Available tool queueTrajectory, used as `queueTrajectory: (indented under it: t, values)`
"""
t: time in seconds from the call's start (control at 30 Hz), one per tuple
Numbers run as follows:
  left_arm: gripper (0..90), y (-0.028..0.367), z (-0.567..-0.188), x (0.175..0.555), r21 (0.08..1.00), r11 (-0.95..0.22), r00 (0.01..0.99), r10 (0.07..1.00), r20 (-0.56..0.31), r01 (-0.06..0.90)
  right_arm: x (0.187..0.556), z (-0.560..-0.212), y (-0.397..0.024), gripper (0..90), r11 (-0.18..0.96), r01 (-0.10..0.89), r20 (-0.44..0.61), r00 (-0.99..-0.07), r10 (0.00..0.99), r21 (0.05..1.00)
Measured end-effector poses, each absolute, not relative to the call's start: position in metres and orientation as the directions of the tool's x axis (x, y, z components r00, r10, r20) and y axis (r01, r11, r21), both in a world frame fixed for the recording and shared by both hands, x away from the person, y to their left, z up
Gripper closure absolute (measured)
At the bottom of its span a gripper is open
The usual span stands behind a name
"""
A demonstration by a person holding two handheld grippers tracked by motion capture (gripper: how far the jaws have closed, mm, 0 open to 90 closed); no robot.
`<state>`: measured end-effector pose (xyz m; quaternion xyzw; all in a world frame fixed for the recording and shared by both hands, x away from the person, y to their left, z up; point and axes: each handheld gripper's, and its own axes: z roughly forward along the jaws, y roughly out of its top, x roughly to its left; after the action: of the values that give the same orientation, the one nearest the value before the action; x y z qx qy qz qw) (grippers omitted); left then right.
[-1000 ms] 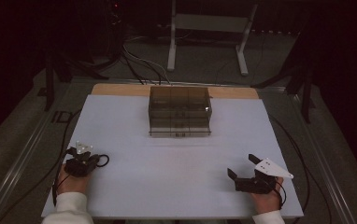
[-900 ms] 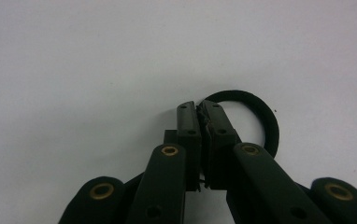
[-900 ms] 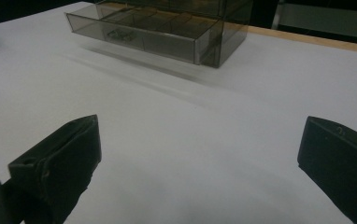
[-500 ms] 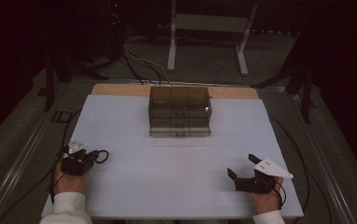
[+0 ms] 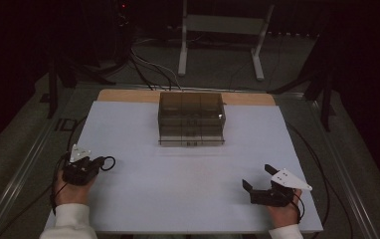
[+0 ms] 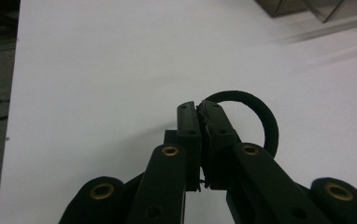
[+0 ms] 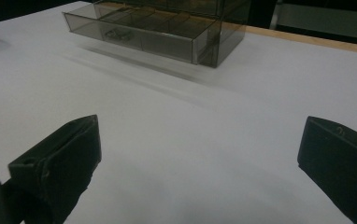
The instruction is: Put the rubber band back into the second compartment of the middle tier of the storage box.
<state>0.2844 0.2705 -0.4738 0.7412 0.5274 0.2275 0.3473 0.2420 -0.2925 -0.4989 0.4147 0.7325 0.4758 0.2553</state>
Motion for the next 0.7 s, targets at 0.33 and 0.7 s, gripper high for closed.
queueTrajectory:
  t: [0.33, 0.7]
  values:
    - [88.0, 0.269, -0.462, 0.286, 0.774, -0.194, 0.366, 0.929, -0.052, 0.602, 0.241, -0.499, -0.293, 0.3, 0.200, 0.365, 0.024, -0.526, 0.850, 0.909]
    - [88.0, 0.265, -0.448, 0.290, 0.805, -0.198, 0.410, 0.910, -0.061, 0.559, 0.242, -0.499, -0.293, 0.3, 0.199, 0.365, 0.026, -0.528, 0.849, 0.909]
